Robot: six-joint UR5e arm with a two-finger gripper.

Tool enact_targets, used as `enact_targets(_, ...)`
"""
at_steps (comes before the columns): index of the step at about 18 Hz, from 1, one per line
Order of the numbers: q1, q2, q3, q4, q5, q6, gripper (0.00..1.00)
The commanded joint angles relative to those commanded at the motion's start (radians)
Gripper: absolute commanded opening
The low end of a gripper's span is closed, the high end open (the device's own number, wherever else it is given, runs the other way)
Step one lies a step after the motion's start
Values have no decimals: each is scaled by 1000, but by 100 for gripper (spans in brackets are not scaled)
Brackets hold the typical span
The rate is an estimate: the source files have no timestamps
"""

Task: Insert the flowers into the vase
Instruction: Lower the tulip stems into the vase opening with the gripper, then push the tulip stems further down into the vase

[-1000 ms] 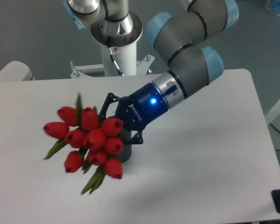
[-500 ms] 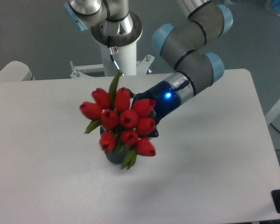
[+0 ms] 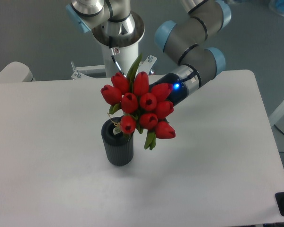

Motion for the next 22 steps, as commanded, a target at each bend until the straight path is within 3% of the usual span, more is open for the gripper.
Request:
enact_targets(4,8,0,-40,60,0,0,0)
enact_targets(10,9,5,-66,65,0,11,0)
enact_targets(14,14,5,-126,71,2,106,0)
enact_targets(22,15,5,-187,75,2,204,7)
